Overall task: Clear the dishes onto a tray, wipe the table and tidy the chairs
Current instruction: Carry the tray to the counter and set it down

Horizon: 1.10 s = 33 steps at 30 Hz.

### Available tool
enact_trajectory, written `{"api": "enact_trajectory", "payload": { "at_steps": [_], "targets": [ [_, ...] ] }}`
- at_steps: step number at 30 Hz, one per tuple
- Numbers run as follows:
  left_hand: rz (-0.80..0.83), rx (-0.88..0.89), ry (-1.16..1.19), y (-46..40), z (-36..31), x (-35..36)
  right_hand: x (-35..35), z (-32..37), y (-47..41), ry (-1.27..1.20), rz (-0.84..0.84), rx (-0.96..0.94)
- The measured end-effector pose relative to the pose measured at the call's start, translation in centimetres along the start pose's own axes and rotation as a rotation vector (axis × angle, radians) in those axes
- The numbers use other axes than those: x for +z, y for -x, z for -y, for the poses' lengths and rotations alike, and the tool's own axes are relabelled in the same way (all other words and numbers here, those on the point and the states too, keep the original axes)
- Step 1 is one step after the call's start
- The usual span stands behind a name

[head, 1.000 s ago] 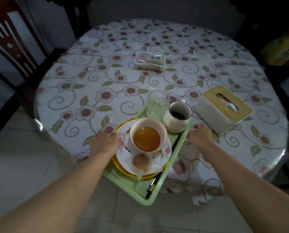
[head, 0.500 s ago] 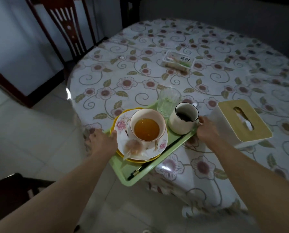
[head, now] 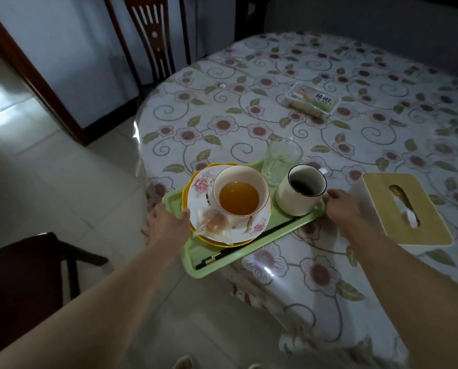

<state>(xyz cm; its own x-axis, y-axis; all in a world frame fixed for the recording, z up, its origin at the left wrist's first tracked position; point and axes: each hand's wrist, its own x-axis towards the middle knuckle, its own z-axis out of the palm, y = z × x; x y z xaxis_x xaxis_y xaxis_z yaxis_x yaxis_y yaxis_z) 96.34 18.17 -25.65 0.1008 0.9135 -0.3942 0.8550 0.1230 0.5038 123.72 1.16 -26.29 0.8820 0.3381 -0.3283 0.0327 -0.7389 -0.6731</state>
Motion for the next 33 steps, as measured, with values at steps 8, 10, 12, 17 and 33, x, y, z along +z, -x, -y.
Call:
{"api": "enact_trajectory", "payload": {
  "at_steps": [8,10,12,17,33],
  "targets": [
    [0.003,-0.292,0.375,2.9,-0.7,2.9,0.3,-0.1,-3.7,-0.303,0.124,0.056],
    [0.021,-0.344,0.469,2.5,-0.3,3.2,0.7,-0.3,-5.0,-0.394,0.188,0.11],
    [0.049,-0.362,0.58,2.3,-0.1,3.2,1.4,-1.1,-6.5,-0.466,0.225,0.126],
    [0.016,-0.408,0.779,1.4,1.6,4.3,1.5,-0.9,-5.7,-0.497,0.276,0.055],
    [-0.127,-0.373,0.72,0.9,1.0,3.2,3.8,-4.3,-8.3,-0.308,0.312,0.056]
  ]
}}
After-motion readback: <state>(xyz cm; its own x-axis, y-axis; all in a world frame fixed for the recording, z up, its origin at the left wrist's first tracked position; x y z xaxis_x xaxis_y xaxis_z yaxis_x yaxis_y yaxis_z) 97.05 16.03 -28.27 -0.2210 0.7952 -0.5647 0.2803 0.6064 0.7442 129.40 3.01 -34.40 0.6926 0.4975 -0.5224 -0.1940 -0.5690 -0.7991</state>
